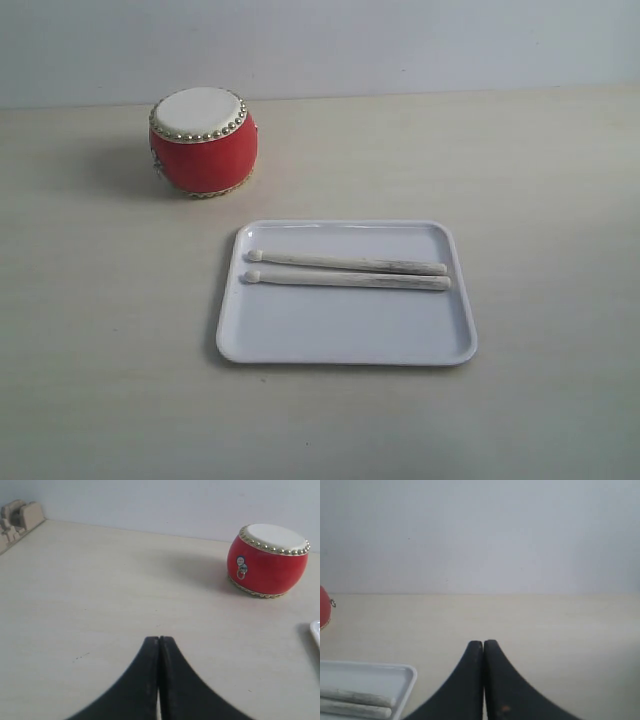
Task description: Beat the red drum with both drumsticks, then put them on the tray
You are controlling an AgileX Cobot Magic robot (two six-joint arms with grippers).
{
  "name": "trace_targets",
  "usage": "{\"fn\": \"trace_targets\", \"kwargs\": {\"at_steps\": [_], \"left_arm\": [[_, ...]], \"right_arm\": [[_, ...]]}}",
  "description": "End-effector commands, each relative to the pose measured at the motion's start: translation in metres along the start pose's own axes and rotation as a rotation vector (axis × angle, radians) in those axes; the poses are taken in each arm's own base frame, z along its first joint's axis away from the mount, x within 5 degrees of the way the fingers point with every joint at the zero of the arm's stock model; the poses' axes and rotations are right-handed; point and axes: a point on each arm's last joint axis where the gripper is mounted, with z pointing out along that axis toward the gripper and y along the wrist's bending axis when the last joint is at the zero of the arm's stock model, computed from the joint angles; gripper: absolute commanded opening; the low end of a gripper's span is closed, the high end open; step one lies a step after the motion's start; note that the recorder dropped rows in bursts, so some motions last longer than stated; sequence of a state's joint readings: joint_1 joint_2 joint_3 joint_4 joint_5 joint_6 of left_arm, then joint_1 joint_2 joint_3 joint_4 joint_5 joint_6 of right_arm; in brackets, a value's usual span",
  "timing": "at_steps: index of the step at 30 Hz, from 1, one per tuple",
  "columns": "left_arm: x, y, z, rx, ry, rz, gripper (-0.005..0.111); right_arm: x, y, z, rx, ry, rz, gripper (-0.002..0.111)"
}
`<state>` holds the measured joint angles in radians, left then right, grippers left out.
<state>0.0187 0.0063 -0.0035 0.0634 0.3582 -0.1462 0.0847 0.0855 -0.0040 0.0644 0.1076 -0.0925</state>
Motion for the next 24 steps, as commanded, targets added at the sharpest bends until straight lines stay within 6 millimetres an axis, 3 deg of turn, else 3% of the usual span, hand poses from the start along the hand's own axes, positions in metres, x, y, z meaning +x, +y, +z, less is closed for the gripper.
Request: {"fn": "trace_targets", "kwargs": {"at_steps": [1,11,24], "left_arm": [[0.0005,0.0004,-0.0001,-0.005,-0.008,-0.005,0.000],[0.0005,0.0004,-0.0001,-0.005,-0.008,-0.005,0.000],[0.0005,0.0004,-0.0001,-0.005,-0.008,-0.005,0.000]], "right_arm": [[0.0100,-0.0016,-0.0049,0.019,0.076,-0.061,0.000],[0.0125,-0.0030,-0.0071,0.047,0.087,0.156,0.000],[0.0128,-0.0048,-0.0073,0.079,0.088,0.170,0.000]]}}
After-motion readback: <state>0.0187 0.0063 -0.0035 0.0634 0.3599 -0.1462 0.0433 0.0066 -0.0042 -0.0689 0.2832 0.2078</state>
